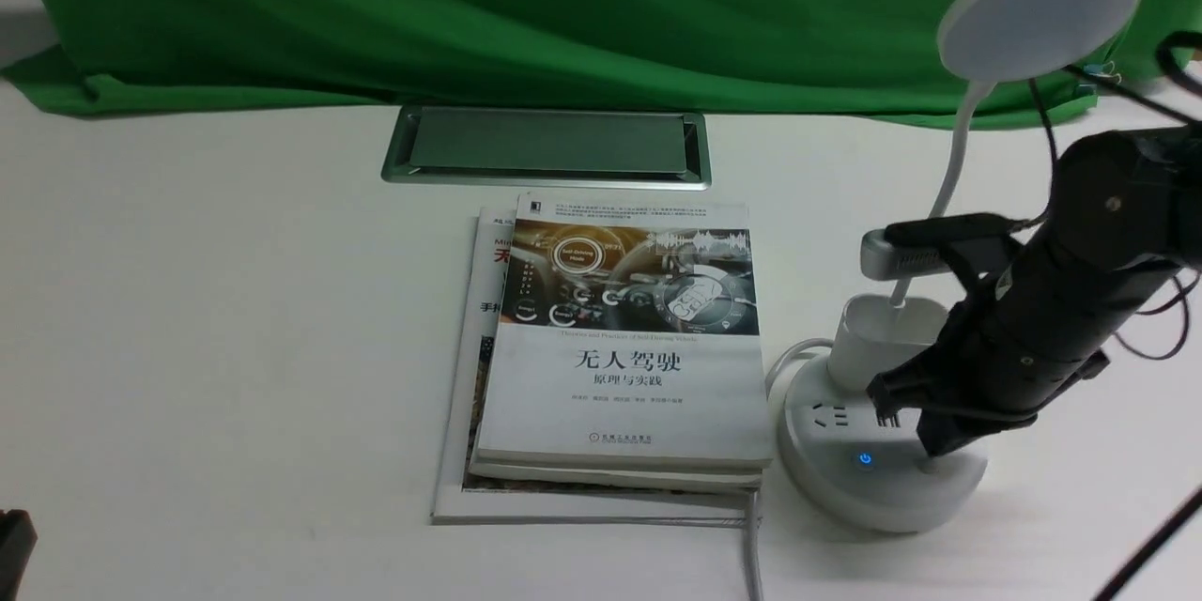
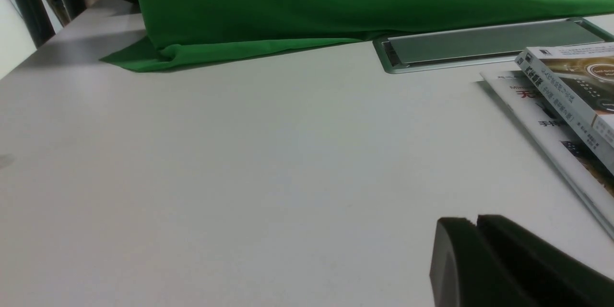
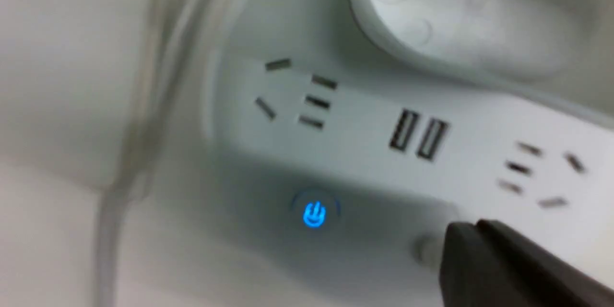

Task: Turn off the desk lamp on the white desktop by hand.

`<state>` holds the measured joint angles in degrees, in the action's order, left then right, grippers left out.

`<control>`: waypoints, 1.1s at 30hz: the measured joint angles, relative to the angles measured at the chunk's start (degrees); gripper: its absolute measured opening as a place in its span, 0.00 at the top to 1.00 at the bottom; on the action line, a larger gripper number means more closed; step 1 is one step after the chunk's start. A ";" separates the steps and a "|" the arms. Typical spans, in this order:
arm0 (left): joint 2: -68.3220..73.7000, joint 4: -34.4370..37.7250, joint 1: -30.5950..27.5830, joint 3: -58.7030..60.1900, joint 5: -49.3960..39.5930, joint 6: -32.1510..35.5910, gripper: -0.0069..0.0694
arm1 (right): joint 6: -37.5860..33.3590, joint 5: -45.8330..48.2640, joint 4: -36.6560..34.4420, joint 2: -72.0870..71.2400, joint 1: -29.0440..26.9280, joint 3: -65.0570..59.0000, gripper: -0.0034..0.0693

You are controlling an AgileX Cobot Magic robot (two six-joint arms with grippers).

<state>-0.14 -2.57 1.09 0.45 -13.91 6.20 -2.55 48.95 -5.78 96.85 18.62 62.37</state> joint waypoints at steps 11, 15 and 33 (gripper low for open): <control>0.00 0.00 0.00 0.00 0.00 0.00 0.88 | 0.49 -1.06 0.31 -24.41 2.37 -16.62 0.90; 0.00 0.00 0.00 0.00 0.00 -0.10 0.88 | 1.68 -0.83 0.25 -36.27 2.77 -23.22 0.90; 0.00 0.00 0.00 0.00 0.00 -0.04 0.88 | 1.13 -12.26 2.41 -71.42 -1.39 -32.22 0.90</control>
<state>-0.14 -2.57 1.09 0.45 -13.91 6.15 -1.42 36.69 -3.37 25.43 17.23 30.15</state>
